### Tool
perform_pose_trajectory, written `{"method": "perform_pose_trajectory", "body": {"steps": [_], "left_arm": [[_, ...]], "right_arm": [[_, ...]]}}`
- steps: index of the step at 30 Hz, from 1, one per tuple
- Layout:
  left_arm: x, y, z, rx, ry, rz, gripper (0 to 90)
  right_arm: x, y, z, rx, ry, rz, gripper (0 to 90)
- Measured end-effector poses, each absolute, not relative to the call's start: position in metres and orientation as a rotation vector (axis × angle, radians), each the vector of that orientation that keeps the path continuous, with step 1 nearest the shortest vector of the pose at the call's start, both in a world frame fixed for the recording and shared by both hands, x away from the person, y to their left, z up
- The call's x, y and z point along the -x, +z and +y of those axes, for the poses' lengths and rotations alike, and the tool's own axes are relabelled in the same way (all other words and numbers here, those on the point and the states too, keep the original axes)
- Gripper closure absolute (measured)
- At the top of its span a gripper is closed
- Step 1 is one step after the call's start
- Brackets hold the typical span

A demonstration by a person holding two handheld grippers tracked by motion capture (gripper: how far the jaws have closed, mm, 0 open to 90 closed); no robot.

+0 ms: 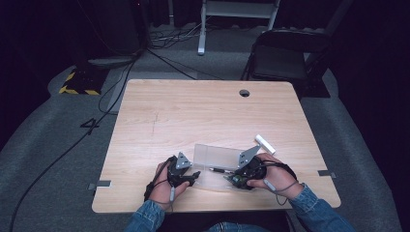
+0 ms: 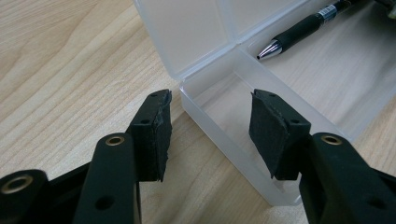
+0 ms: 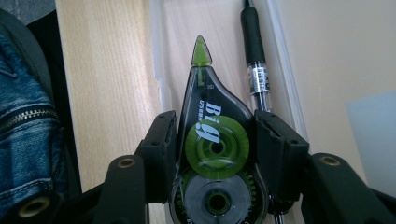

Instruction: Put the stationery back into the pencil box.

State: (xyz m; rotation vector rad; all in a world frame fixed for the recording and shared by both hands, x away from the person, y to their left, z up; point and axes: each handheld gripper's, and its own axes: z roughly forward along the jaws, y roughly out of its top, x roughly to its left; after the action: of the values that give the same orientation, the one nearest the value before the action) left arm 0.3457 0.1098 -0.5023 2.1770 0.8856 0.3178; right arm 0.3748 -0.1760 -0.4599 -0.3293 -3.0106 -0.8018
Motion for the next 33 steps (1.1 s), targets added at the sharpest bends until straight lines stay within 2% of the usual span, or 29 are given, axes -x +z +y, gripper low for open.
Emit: {"method": "perform_pose_trajectory", "body": {"steps": [29, 33], "left_arm": [[-0.3457, -0.5023, 0.1099, -2.175, 0.314, 0.890, 48.9], [-0.3456, -0.5023, 0.1099, -2.174, 0.312, 0.891, 49.0]], "right_arm": [[-0.3765, -0.4668, -0.1769, 0.340, -0.798, -2.922, 50.3], [-0.3768, -0.4662, -0.1774, 0.367, -0.818, -2.906, 46.5]]}}
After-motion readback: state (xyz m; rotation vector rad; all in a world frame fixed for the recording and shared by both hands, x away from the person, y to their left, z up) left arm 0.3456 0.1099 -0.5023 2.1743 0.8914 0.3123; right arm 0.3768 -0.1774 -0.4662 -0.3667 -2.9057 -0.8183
